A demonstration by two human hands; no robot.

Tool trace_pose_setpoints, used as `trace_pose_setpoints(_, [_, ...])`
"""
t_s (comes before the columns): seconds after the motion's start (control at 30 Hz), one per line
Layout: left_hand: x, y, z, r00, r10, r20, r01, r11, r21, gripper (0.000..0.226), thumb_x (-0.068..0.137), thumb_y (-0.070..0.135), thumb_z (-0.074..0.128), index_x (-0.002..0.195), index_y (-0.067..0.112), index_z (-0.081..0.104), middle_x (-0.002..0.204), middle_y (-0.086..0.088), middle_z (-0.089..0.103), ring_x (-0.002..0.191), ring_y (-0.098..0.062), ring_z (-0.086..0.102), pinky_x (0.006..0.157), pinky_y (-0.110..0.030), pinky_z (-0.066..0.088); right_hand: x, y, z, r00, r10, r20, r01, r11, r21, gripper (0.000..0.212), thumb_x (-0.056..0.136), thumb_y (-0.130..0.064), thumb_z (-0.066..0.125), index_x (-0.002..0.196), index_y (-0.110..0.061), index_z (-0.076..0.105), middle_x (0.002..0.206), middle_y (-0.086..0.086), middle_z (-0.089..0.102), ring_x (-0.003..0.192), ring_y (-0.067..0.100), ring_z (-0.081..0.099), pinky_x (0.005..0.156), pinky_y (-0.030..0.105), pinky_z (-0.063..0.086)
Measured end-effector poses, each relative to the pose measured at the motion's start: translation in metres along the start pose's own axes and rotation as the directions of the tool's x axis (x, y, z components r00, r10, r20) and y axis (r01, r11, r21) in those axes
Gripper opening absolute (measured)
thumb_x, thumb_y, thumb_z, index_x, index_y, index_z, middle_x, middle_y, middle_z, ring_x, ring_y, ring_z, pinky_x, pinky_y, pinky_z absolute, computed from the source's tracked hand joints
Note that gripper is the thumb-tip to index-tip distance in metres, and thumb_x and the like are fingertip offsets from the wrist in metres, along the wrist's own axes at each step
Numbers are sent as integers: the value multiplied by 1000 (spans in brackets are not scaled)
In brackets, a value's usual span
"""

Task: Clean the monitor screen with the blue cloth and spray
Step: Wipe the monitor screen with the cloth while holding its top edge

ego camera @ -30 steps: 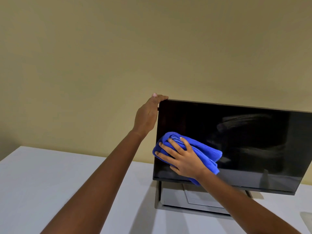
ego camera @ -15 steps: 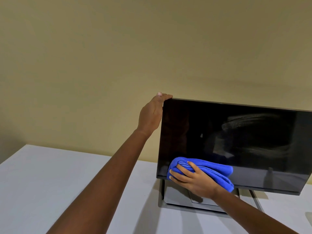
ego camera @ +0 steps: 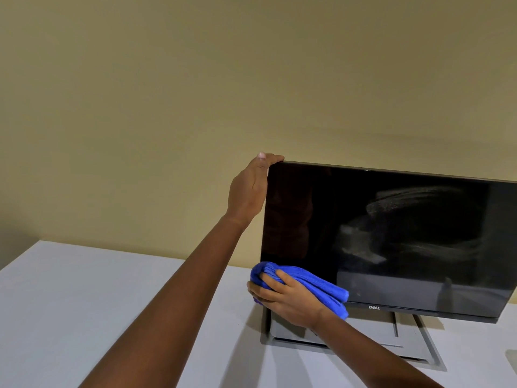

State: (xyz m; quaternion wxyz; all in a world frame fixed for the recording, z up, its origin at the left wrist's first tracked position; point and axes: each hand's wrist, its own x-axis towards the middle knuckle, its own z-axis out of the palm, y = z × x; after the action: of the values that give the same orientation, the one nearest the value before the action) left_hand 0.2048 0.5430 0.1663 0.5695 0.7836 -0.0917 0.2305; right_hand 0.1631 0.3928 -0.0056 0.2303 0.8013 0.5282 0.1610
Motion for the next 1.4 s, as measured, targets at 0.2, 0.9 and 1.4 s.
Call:
trace_pose_setpoints(0.2, [-1,1,-3,1000,5,19,-5,1000,18,56,97,40,11,114,26,62,111,17,57,102,-25,61,90,-37,48,-18,7,0,999,-26,28,26,999,-23,50,67,-45,74,115,-36,64,135,-17,53,119,11,55,94,31,49])
trace_pose_setpoints(0.9, [-2,1,-2,999,-5,38,4,1000,13,53,99,38,12,115,27,61,123,7,62,109,-21,59,92,-34,47,-15,112,-114,407,728,-551,-550,677,488,64,75,-19,72,131,-14,42,143,14,26,132,35,21,108,49,28])
trace_pose_setpoints(1.4, [-1,-3,-2,999,25,32,-27,998,55,57,90,48,12,114,31,60,112,24,55,108,-15,59,96,-37,47,-10,35,-15,849,411,-333,-459,885,-80,68,76,-46,57,139,-32,35,146,0,37,133,25,30,109,48,20])
